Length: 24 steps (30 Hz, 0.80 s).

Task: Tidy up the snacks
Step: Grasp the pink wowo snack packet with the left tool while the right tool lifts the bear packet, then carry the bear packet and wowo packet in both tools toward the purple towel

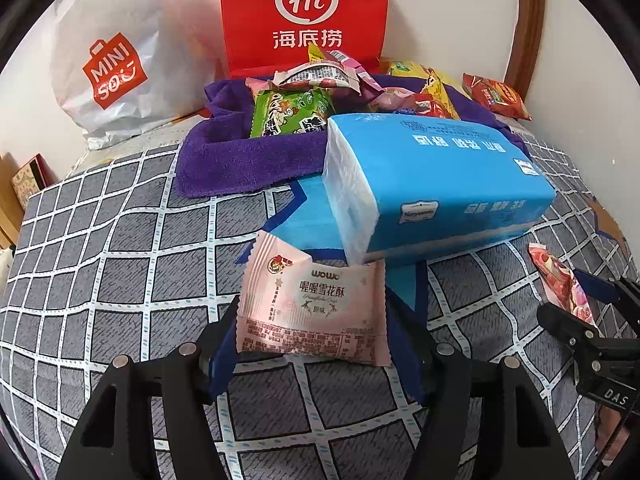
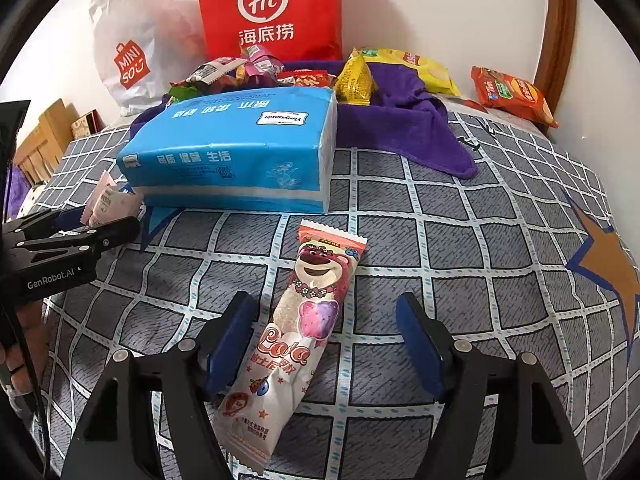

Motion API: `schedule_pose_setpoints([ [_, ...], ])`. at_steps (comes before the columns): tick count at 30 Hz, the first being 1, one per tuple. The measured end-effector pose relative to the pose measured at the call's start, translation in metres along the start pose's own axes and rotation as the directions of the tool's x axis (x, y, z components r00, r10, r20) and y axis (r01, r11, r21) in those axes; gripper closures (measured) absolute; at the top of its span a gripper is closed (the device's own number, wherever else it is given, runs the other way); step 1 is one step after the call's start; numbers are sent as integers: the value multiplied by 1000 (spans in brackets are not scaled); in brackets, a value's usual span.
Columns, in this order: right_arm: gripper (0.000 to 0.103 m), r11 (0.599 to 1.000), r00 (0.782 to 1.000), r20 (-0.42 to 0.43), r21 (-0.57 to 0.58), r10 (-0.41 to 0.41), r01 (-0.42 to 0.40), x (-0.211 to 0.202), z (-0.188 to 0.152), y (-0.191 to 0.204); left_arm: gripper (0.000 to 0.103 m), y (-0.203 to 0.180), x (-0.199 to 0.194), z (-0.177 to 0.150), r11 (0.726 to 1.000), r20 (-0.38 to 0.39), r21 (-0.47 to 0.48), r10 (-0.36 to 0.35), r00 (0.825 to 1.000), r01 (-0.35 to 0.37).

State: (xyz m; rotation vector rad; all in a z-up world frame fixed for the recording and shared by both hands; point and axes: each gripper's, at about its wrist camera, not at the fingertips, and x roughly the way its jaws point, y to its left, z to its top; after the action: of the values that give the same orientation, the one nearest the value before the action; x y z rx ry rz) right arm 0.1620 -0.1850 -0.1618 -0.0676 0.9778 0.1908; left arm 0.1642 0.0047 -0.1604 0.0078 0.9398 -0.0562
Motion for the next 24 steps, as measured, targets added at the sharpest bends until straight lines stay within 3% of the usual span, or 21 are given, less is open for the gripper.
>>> schedule_pose_setpoints([
  [3, 45, 1000, 1000, 8, 13, -10, 10, -1, 0, -3, 44, 1, -1, 0, 1000, 4, -4, 6, 1000, -6],
  [8, 77, 1000, 1000, 8, -1, -12, 12, -4, 0, -2, 52, 10, -6, 1, 999, -10, -43, -28, 1000, 28],
  [11, 82, 1000, 1000, -31, -6, -4, 4, -5, 4, 0, 58, 19, -11, 2, 993, -32, -83, -91, 995, 89],
  [14, 83, 1000, 999, -43, 1, 10, -10, -9, 5, 1, 59, 22, -20, 2, 991, -23, -90, -99, 995, 96],
  [24, 83, 1000, 1000, 22, 0, 22, -22, -50, 6, 7, 62, 25, -55, 3, 985, 15, -103, -140, 990, 141],
])
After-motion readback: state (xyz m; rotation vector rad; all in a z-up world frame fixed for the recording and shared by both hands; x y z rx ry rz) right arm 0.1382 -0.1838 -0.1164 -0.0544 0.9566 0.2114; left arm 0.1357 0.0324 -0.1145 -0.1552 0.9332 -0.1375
